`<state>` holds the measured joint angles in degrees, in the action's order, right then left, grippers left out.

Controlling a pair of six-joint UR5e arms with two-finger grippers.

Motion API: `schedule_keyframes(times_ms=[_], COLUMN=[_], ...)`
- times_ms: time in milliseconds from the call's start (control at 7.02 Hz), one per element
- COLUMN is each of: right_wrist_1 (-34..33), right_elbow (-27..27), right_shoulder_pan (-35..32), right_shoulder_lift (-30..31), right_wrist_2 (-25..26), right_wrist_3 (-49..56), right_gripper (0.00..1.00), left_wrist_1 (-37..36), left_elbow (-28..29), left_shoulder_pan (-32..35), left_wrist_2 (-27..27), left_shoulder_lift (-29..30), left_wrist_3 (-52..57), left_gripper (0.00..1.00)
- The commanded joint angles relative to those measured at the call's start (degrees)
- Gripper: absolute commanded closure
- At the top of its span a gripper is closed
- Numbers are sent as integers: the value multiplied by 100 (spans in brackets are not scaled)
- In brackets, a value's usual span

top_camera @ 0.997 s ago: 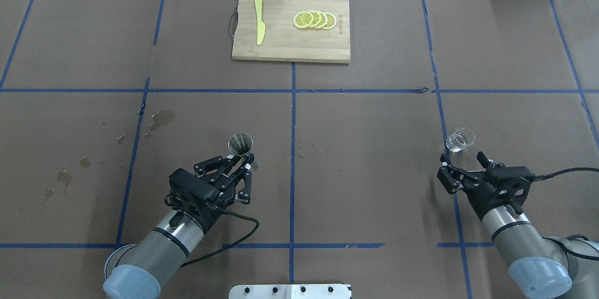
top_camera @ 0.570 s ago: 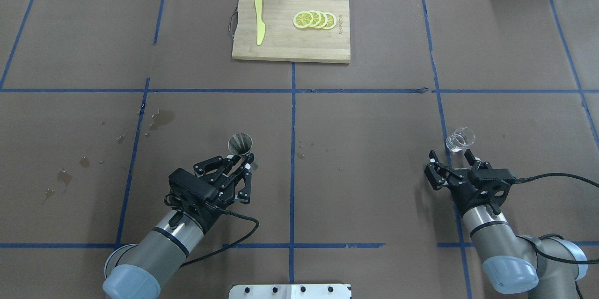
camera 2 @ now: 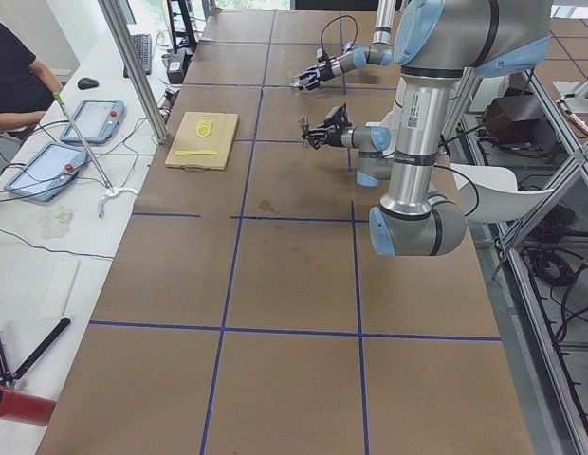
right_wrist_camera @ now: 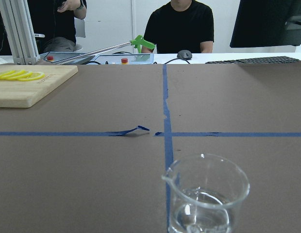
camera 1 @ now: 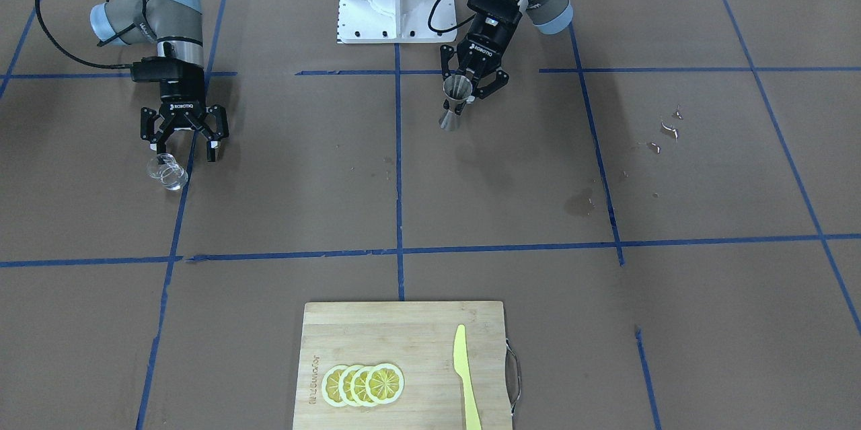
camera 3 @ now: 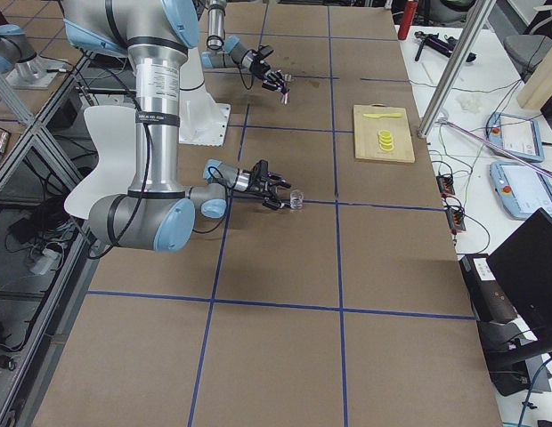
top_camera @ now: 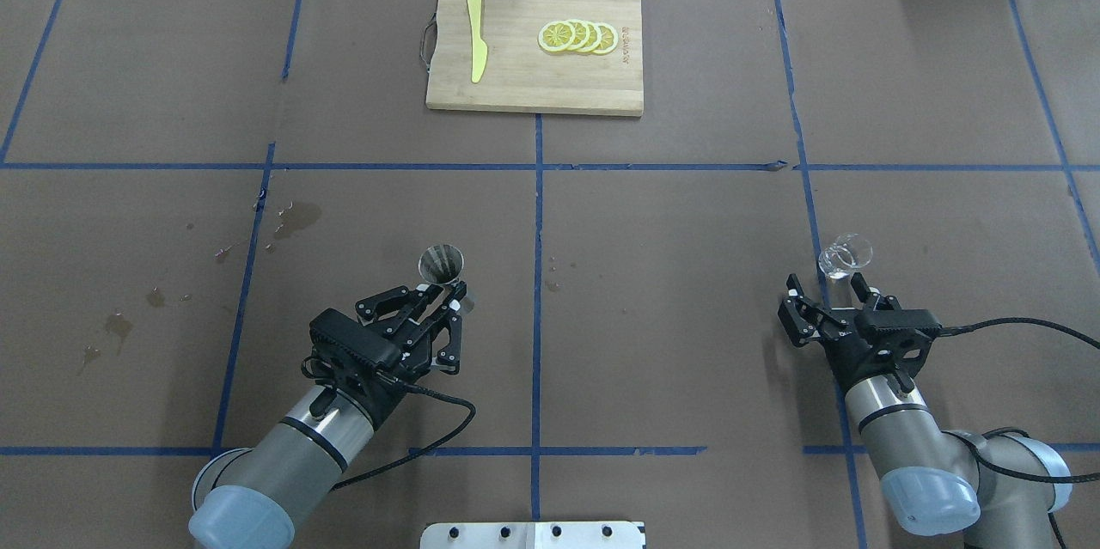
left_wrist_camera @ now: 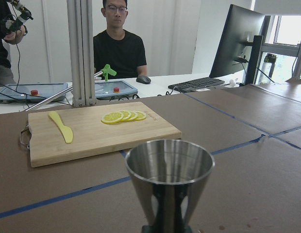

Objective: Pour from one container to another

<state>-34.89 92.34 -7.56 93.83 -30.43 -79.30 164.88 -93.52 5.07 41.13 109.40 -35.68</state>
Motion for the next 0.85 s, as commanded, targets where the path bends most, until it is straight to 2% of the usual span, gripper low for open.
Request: schedule_keyframes(times_ms=[0,712], right_wrist_1=[0,9], right_elbow=[-6,-93], right_shoulder_pan=[-139,-184], right_shoulder_lift=[4,-22], right_wrist_2=[-33,-60], right_wrist_3=[3,3], right_gripper=[9,12], left_wrist_1=[0,0], left_elbow=[0,0], left_shoulder_pan=[2,-6], left_wrist_2=[0,-9], left_shoulder_lift=[2,2], left_wrist_3=[0,-9], left_gripper=[100,100])
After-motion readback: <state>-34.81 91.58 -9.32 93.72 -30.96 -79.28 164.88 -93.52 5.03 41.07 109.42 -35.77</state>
